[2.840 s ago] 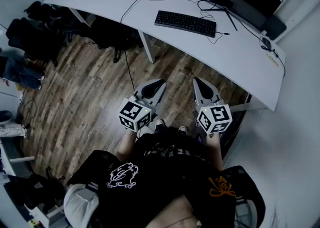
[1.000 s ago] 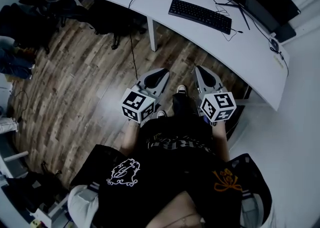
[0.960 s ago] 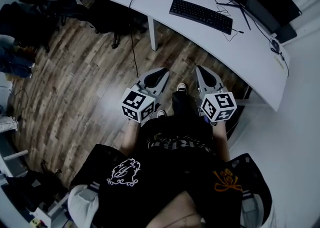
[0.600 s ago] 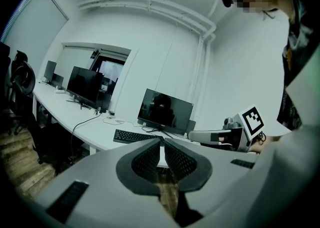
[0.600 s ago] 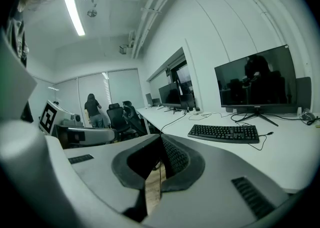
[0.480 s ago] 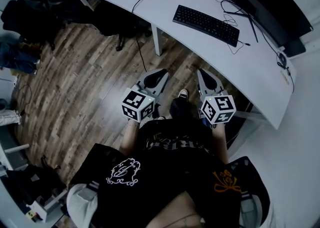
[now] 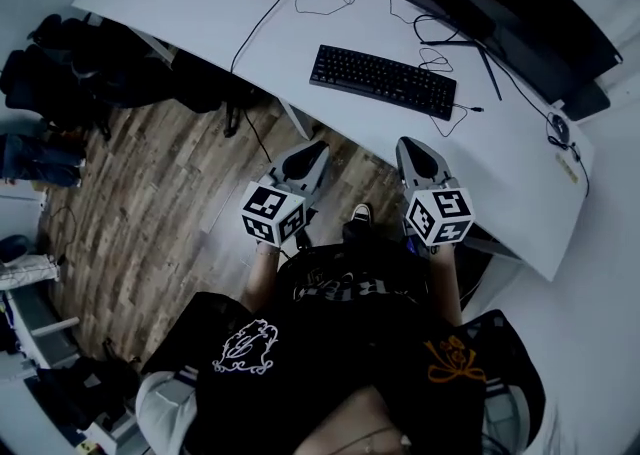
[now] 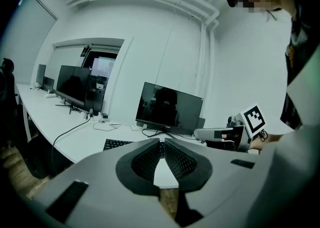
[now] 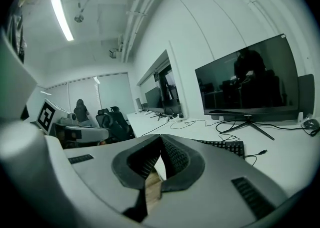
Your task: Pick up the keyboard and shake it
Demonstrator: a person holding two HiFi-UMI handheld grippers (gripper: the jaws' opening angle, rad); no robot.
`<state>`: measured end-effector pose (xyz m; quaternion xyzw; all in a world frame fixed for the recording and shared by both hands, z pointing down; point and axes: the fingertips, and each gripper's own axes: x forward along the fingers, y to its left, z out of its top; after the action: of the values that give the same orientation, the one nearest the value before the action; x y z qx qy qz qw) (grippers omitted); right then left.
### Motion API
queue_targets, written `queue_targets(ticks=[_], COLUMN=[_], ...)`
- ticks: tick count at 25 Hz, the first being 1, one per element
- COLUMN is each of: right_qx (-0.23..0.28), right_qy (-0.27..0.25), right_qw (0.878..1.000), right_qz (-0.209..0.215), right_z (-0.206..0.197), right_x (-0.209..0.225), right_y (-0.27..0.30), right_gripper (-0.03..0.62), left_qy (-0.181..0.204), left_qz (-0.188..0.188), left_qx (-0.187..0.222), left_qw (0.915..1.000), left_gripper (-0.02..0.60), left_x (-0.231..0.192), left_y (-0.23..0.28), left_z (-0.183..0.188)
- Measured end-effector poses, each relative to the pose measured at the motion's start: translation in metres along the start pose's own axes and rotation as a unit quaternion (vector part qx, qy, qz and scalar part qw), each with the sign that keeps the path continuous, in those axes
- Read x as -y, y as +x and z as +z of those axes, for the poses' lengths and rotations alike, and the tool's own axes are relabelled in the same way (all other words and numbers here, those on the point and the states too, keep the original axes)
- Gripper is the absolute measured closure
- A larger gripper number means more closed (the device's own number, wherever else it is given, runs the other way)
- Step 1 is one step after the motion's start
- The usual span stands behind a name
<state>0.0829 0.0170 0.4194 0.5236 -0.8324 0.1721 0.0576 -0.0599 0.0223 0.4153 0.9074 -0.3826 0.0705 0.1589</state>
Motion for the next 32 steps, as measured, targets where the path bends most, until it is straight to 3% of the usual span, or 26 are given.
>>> queue_targets(ticks=[10, 24, 32], right_qx=[-0.014, -0.027, -0.032], right_qy=[0.018, 0.057, 0.068], right_qw=[1.0, 0.998, 0.997], right_qz=[0.0, -0.001, -0.035], right_z=[-0.002, -0.022, -0.02], right_x=[0.069, 0.09, 0.118], right_y=[0.026, 0.04, 0.061], right_gripper=[0.579, 0.579, 0.579], left_qy=[0.0, -0.006, -0.006], left_qz=[0.02, 0.035, 0.021], left_qx=[-0.016, -0.043, -0.053], left_qw=[0.9997, 0.9985, 0.9984], left_gripper=[0.54, 0.54, 0.54], left_x=[-0.014, -0.03, -0.065], left_y=[0.067, 0.08, 0.109], left_z=[0.002, -0.003, -0.005])
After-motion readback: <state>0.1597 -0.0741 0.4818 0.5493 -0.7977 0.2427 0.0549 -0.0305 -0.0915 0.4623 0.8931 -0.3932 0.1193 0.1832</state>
